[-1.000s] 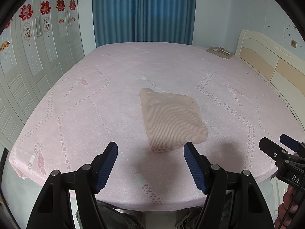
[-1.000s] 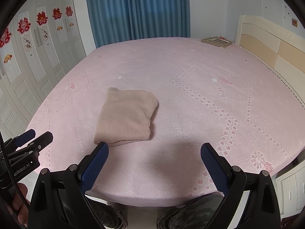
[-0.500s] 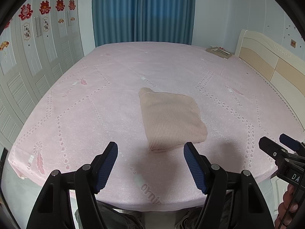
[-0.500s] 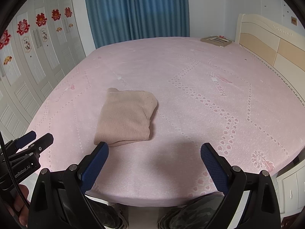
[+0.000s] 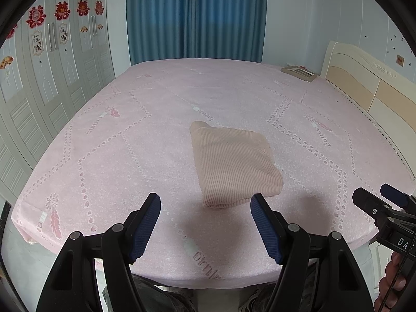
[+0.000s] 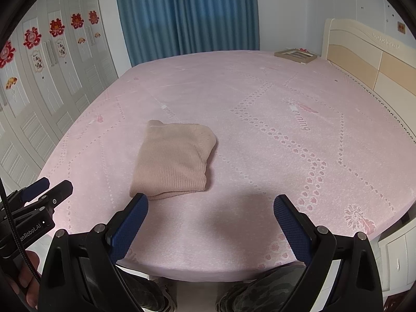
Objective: Fold small clothes
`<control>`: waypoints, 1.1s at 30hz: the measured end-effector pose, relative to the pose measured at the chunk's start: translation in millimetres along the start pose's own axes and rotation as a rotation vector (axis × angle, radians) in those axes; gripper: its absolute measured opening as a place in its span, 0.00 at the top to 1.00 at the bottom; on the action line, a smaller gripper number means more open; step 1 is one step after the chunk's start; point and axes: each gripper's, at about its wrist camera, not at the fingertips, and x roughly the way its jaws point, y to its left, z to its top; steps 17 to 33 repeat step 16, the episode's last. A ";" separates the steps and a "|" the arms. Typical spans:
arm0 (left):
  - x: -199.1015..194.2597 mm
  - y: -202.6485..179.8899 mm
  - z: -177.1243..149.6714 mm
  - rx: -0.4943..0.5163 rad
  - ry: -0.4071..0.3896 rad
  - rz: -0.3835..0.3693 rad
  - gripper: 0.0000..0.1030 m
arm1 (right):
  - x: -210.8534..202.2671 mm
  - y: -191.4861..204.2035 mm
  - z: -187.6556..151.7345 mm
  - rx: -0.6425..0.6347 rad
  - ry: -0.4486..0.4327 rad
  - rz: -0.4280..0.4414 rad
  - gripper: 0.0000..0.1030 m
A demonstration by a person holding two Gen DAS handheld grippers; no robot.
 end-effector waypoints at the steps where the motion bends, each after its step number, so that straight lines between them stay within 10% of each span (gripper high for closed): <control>1: -0.2 0.1 0.0 0.000 0.000 -0.001 0.32 | -0.2 0.0 0.2 0.001 -0.001 0.000 0.07; 33: -5.4 3.9 2.7 -0.012 -0.016 -0.009 0.31 | -0.8 2.9 2.9 0.004 0.002 0.008 0.07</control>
